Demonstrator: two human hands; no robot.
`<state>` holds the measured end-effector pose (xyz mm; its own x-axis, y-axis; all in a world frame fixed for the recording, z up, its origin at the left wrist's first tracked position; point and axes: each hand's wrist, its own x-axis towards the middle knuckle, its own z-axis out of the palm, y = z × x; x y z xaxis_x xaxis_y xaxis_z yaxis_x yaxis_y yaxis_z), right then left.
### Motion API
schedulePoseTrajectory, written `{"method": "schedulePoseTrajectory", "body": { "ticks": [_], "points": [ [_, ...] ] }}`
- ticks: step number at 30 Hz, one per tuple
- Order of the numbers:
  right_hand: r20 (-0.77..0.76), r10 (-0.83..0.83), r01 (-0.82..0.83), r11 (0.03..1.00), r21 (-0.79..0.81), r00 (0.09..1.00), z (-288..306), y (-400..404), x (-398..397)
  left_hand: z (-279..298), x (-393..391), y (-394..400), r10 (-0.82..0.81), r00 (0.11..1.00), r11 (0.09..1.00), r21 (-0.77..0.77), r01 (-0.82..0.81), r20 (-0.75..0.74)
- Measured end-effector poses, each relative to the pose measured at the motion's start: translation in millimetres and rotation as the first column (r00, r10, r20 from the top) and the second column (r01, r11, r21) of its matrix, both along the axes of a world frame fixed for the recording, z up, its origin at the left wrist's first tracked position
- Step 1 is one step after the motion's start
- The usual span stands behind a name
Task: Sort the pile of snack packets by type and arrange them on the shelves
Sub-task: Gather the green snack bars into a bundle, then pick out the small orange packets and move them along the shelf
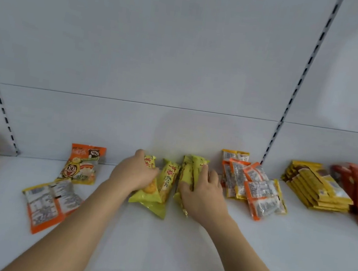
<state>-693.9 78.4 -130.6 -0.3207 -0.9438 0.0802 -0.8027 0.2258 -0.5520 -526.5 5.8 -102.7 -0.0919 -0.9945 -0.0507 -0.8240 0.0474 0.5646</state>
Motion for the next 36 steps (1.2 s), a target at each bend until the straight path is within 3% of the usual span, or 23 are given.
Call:
{"method": "schedulePoseTrajectory", "body": {
  "ticks": [3, 6, 8, 11, 14, 18, 22, 25, 29, 31, 34, 36],
  "points": [
    [-0.027, -0.009, 0.011, 0.997, 0.075, 1.000, 4, -2, -1, -6, 5, 0, -0.016, 0.995, 0.999, -0.041, 0.020, 0.099],
    [-0.142, 0.095, -0.096, 0.995, -0.002, 0.985, -2, -3, 9, -16, -3, 5, -0.036, 0.999, 0.998, -0.048, 0.035, -0.017],
    [-0.163, 0.189, -0.178, 0.981, 0.082, 0.968, -11, -11, 10, -18, -6, 8, -0.063, 0.998, 0.997, -0.041, 0.062, -0.029],
    [-0.229, 0.242, -0.225, 0.970, 0.097, 0.943, -10, -16, 11, -17, -2, 7, -0.119, 0.987, 0.993, 0.025, 0.117, 0.108],
    [-0.144, 0.134, -0.127, 0.990, 0.058, 0.981, -1, -15, 9, -23, 2, 8, -0.156, 0.967, 0.987, -0.010, 0.161, 0.204],
    [-0.184, 0.140, -0.133, 0.990, 0.050, 0.973, -3, -14, 6, -27, 4, 7, -0.151, 0.986, 0.986, -0.058, 0.155, 0.069],
    [-0.318, 0.128, -0.178, 0.975, -0.133, 0.939, 13, -12, 16, -13, 24, 15, -0.067, 0.997, 0.957, -0.286, 0.051, -0.047],
    [-0.350, 0.228, -0.313, 0.927, -0.209, 0.909, 21, -8, 53, -1, 50, 24, 0.001, 0.996, 0.897, -0.440, -0.041, -0.090],
    [-0.434, 0.409, -0.508, 0.850, -0.139, 0.803, 17, -1, 106, -4, 97, 34, 0.113, 0.992, 0.794, -0.605, -0.052, 0.064],
    [-0.453, 0.476, -0.570, 0.817, -0.090, 0.754, 15, 1, 128, -6, 126, 40, 0.182, 0.965, 0.830, -0.555, -0.048, 0.189],
    [-0.465, 0.518, -0.596, 0.802, -0.027, 0.718, 11, 1, 163, -10, 168, 47, 0.217, 0.901, 0.948, -0.302, -0.102, 0.376],
    [-0.463, 0.520, -0.584, 0.812, 0.007, 0.718, 5, -1, 186, -15, 187, 50, 0.184, 0.875, 0.979, -0.163, -0.122, 0.448]
  ]
}}
